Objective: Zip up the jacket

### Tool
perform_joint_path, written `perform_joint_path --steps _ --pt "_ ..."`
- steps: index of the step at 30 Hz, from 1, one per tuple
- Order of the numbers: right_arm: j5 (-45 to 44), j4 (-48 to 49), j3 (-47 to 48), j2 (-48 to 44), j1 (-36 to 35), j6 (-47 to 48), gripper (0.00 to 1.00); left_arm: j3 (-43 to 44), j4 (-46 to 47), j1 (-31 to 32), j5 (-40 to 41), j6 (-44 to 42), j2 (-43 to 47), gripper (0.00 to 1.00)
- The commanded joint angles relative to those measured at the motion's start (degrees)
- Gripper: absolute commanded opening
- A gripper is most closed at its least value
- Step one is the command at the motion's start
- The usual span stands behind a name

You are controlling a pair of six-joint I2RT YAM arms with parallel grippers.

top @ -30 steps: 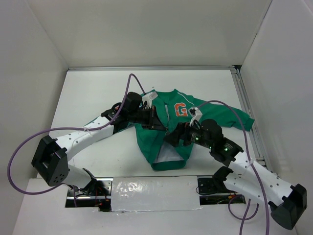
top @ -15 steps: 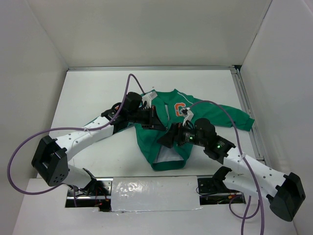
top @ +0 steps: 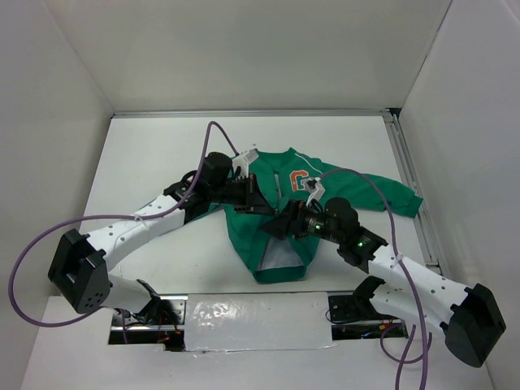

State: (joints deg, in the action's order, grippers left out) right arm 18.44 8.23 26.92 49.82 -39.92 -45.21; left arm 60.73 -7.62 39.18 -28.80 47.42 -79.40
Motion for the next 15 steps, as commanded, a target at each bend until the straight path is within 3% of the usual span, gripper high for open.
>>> perform_joint_path --steps 1,15 --pt "-0.33 5.92 -0.55 -1.83 0.46 -0.32 1.0 -0.35 3.75 -0.42 -1.7 1.27 2.32 0.0" --pt "0.63 6.63 -1.25 -7.81 1.07 -0.4 0.98 -0.79 3.49 -0.59 -1.17 1.45 0.21 0.0"
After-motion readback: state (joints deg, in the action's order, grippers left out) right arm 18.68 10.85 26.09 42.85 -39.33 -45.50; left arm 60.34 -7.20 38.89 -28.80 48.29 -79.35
